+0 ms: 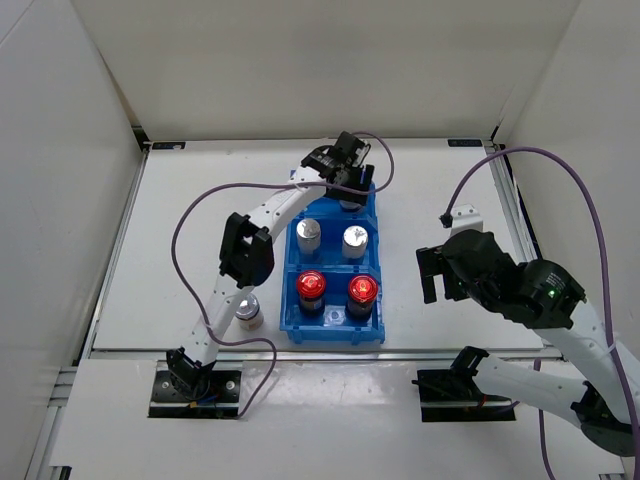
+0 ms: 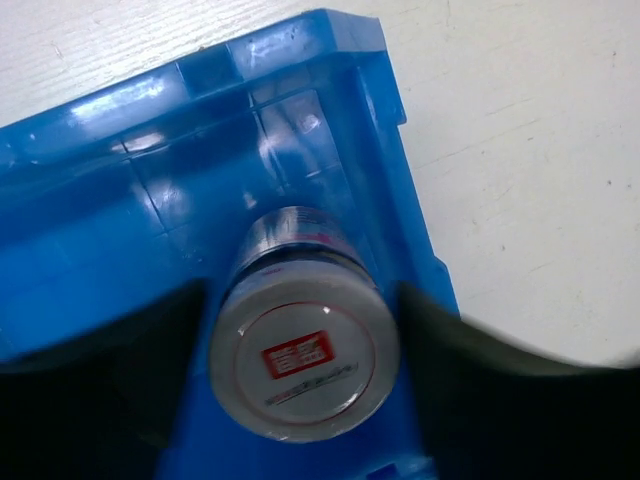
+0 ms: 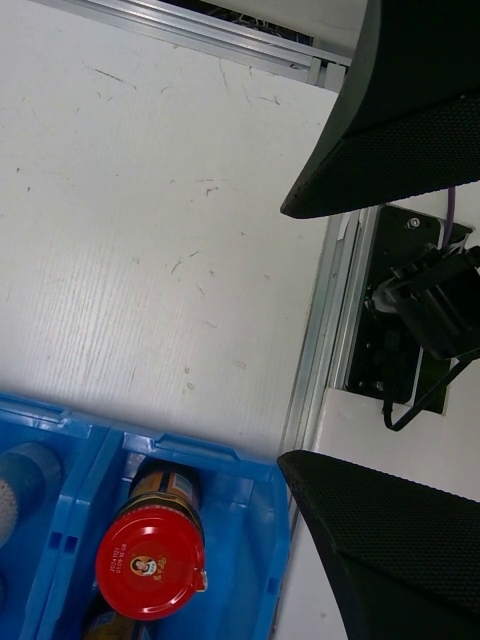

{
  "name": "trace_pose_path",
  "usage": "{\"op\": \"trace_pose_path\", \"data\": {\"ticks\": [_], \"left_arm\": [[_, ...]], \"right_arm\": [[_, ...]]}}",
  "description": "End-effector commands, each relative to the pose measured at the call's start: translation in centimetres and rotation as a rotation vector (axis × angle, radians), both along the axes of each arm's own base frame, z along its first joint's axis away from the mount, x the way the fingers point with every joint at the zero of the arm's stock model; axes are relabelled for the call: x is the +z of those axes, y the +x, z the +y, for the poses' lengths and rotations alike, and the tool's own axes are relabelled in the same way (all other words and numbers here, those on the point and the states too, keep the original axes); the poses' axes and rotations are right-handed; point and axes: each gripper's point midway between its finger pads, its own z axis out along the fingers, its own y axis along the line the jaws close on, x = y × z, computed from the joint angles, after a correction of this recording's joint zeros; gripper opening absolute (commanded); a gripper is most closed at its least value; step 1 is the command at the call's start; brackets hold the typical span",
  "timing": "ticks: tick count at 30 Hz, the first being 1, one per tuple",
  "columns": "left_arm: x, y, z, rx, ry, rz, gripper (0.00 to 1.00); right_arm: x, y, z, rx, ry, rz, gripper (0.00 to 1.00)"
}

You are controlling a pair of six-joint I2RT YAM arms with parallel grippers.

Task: Organize the condiment bottles

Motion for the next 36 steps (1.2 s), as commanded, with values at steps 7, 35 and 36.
{"op": "trace_pose_path", "data": {"ticks": [7, 35, 36], "left_arm": [[8.3, 1.8, 0.3, 0.030, -0.069, -0.190, 1.00], [3.1, -27.1, 26.0, 0.578, -0.081, 0.108, 1.00], [3.5, -27.1, 26.2, 0.592, -0.099, 0.091, 1.00]], "right_arm": [[0.3, 0.2, -0.2, -0.021, 0.011, -0.025, 1.00], [-0.9, 0.5, 1.3, 0.037, -0.029, 0.033, 1.00], [-0.9, 0.4, 1.3, 0.037, -0.029, 0.033, 1.00]]}}
